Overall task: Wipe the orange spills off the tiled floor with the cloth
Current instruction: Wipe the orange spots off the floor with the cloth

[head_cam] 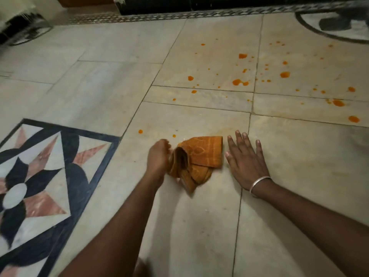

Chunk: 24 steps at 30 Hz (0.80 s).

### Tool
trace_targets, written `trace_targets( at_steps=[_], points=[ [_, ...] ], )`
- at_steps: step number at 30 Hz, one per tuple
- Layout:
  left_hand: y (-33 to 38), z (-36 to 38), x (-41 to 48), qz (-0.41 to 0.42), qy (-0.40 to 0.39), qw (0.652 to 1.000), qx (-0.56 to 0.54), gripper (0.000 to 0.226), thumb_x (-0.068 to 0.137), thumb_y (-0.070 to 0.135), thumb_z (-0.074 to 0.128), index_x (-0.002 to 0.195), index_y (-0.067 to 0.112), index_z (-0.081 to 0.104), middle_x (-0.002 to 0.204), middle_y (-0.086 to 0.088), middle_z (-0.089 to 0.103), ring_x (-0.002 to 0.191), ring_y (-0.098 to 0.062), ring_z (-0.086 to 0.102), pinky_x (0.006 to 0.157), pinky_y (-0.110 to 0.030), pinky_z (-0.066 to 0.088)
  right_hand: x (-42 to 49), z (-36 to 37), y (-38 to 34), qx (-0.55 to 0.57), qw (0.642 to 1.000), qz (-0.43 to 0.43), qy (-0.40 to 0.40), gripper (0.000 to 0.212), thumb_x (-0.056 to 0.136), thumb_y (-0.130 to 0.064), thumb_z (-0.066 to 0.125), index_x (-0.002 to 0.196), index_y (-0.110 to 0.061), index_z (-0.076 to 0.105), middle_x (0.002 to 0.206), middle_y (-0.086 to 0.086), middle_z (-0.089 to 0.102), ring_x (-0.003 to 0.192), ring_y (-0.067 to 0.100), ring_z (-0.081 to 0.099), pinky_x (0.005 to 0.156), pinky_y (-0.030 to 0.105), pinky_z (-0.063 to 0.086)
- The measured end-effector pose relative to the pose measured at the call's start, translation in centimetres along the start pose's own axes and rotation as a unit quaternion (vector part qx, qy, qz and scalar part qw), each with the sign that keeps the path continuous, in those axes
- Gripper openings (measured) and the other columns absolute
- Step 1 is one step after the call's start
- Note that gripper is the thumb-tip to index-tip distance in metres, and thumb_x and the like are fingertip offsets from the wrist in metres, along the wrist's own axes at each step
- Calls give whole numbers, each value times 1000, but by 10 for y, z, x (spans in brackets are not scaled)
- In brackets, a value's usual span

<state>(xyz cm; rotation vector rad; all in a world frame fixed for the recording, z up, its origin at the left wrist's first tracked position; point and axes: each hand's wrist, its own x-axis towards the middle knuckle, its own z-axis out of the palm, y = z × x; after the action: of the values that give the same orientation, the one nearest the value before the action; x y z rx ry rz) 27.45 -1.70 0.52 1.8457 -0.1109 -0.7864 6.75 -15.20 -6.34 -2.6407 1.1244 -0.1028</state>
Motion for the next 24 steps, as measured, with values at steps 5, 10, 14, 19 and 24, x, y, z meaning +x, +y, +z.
trace_targets(
  at_steps=[5, 10, 14, 19, 24],
  points=[
    [-16, -31, 10, 215, 63, 948, 225, 48, 107, 41, 46, 145, 16, 59, 149, -8, 59, 139, -25, 52, 113, -35, 38, 19, 14, -15, -24, 999, -41, -3, 70, 97, -50, 5, 160, -21, 15, 169, 5, 5, 156, 22, -1, 124, 51, -2],
    [-46, 27, 11, 375, -146, 739, 540, 64, 107, 54, 16, 165, 28, 19, 174, 2, 7, 161, -16, -3, 130, -48, 3, 20, 30, -17, -59, 998, -17, 7, 66, 101, -45, 15, 160, -16, 16, 168, 8, 13, 155, 24, 7, 124, 53, 8],
    [-65, 44, 33, 426, -131, 674, 589, 68, 105, 58, 6, 167, 29, 9, 175, 3, 0, 161, -16, -8, 129, -53, 1, 21, 35, -16, -69, 997, -16, 26, 66, 101, -42, 17, 159, -12, 18, 167, 8, 15, 155, 24, 11, 124, 52, 9],
    [-51, 40, 59, 386, -77, 724, 567, 64, 108, 53, 16, 167, 29, 12, 175, 2, 6, 161, -16, -3, 129, -54, 3, 21, 37, -13, -71, 997, -18, 17, 67, 101, -44, 21, 160, -13, 13, 168, 8, 12, 155, 23, 10, 125, 50, 7],
    [-74, 18, 27, 259, 25, 797, 545, 67, 108, 54, 12, 167, 25, 2, 175, 0, -5, 161, -20, -11, 129, -55, -1, 20, 37, -17, -67, 997, -11, 23, 67, 100, -44, 19, 159, -12, 17, 167, 8, 16, 154, 24, 14, 125, 51, 8]
  ],
)
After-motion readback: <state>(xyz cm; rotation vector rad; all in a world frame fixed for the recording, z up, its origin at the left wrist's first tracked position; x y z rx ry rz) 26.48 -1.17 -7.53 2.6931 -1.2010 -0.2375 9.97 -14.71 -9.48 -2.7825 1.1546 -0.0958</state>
